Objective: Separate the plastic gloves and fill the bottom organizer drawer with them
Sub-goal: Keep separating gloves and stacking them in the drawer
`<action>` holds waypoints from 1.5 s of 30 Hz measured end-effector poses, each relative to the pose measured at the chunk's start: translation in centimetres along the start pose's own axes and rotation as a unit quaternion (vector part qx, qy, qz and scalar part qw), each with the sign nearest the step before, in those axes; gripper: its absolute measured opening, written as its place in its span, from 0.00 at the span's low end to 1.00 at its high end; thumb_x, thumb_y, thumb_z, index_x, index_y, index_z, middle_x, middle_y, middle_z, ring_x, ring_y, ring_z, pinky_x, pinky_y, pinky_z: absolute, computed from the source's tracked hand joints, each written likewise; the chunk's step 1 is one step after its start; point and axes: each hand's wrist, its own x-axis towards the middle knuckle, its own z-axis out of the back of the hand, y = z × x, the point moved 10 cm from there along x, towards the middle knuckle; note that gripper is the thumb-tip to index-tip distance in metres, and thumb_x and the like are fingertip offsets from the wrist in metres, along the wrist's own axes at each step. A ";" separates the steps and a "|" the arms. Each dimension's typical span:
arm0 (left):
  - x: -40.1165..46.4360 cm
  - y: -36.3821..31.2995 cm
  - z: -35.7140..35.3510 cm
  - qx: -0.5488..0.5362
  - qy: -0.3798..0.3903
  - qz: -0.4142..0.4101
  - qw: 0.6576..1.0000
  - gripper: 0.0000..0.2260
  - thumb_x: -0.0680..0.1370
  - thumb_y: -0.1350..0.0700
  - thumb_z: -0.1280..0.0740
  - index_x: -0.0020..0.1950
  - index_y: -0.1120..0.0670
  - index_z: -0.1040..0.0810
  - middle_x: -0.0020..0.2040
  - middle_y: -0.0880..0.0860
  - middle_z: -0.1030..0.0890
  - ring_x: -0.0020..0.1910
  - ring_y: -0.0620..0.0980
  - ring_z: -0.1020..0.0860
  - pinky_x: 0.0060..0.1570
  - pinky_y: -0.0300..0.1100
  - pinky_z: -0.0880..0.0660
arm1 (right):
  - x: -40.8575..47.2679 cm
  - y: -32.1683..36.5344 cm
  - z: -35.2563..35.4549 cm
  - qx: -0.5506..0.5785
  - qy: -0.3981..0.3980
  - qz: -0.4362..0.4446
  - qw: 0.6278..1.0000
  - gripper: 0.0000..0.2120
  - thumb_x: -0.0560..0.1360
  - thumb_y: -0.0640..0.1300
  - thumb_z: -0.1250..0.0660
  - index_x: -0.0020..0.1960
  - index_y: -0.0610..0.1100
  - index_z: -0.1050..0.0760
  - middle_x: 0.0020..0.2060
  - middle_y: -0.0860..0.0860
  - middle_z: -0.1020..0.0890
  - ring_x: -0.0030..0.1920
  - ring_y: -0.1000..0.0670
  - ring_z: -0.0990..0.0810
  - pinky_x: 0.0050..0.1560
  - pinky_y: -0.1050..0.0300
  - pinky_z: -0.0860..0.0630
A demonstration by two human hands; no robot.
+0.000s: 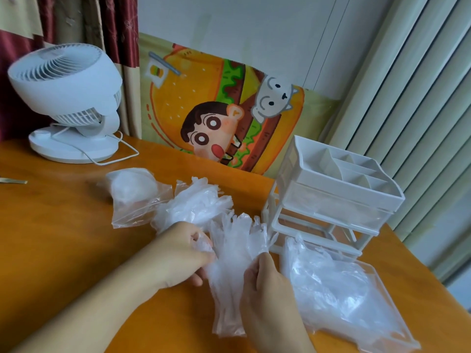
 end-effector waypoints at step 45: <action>-1.4 -3.2 -3.6 -0.266 0.100 -0.109 0.953 0.17 0.71 0.45 0.24 0.47 0.59 0.15 0.47 0.64 0.14 0.51 0.62 0.15 0.52 0.55 0.22 | -2.2 5.0 1.6 0.032 -0.004 0.205 0.978 0.29 0.74 0.58 0.43 0.74 0.69 0.41 0.45 0.60 0.19 0.47 0.57 0.19 0.47 0.61 0.22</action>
